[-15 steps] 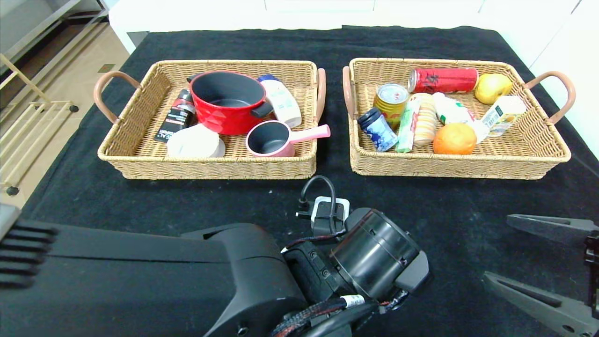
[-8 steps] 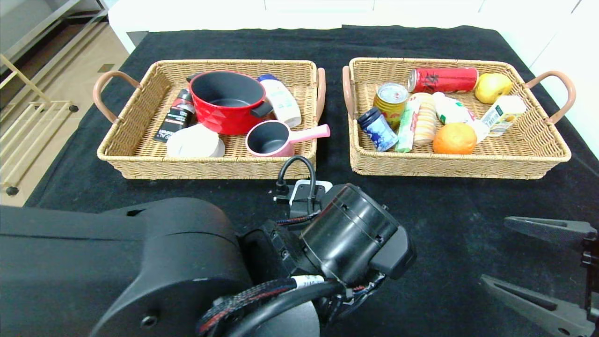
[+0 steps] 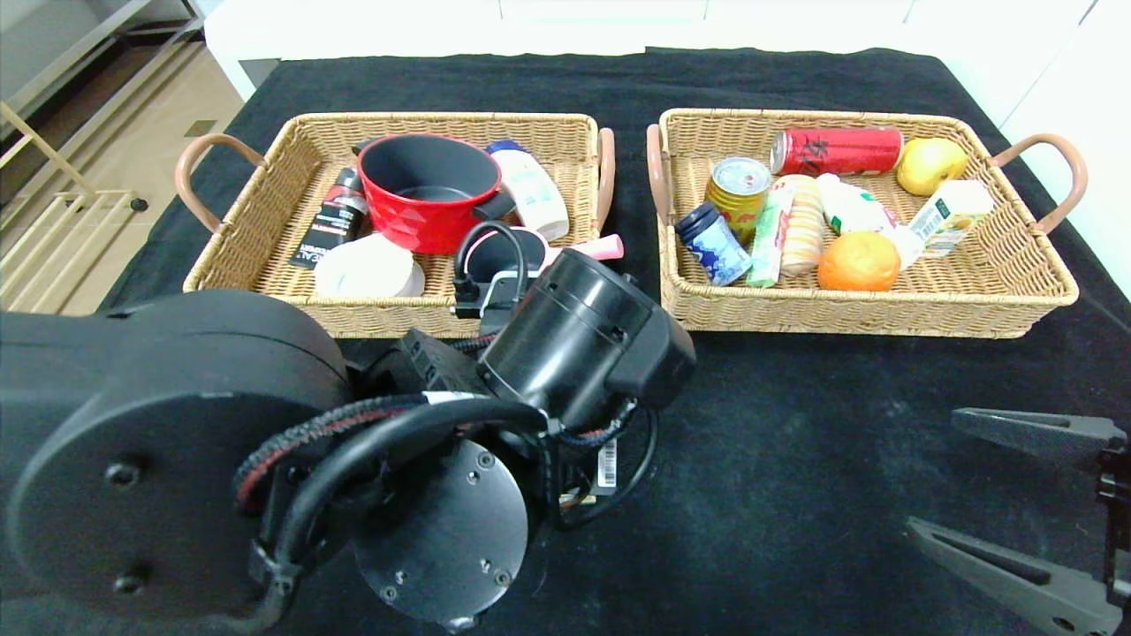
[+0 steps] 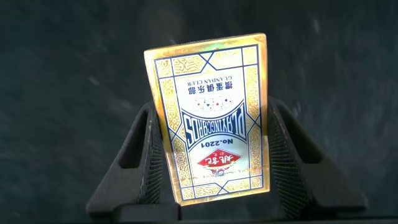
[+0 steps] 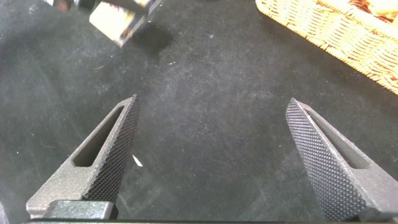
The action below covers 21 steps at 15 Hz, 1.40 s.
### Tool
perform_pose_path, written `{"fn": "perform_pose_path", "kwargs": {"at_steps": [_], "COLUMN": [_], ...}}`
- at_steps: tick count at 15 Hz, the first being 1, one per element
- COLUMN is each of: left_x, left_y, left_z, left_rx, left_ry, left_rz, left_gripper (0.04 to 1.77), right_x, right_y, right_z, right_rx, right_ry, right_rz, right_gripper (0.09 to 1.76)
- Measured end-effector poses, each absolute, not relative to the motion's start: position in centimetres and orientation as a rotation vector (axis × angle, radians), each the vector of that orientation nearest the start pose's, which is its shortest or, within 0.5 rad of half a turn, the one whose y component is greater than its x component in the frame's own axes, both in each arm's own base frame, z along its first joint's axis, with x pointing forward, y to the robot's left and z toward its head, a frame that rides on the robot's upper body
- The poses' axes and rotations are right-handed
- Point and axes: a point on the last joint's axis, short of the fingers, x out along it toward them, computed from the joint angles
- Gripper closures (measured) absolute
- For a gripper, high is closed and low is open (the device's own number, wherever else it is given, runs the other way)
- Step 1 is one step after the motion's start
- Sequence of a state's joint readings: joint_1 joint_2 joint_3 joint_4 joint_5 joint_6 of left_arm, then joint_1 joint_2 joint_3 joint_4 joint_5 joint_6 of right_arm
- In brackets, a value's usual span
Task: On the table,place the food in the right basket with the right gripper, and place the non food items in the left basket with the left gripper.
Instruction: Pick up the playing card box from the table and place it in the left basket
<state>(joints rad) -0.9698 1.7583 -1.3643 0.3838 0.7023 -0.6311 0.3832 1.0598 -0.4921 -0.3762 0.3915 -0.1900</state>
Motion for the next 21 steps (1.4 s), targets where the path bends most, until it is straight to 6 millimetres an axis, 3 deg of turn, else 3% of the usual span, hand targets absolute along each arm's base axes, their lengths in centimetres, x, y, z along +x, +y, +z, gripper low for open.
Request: {"fn": "perform_pose_path", "kwargs": {"at_steps": [9,17,21], "left_x": [22.7,26.0,27.9], "left_y": [-21.5,-19.5,-19.4], "left_z": [28.7,32.0,32.0], "left_rx": [-0.129,-0.137,-0.118], "left_ry": [0.420,0.262,0.206], "left_rz": [0.012,0.062,0.083], "left_gripper": [0.79,0.79,0.79], "right_x": [12.7,12.7,12.7], "right_y": [6.0,6.0,6.0], "right_z": [21.2,21.2,21.2], "right_rx": [-0.179,-0.179,-0.179], "right_ry": [0.123,0.122,0.123], "right_rz": [0.789,0.789,0.789], "right_gripper": [0.14,0.14,0.14]}}
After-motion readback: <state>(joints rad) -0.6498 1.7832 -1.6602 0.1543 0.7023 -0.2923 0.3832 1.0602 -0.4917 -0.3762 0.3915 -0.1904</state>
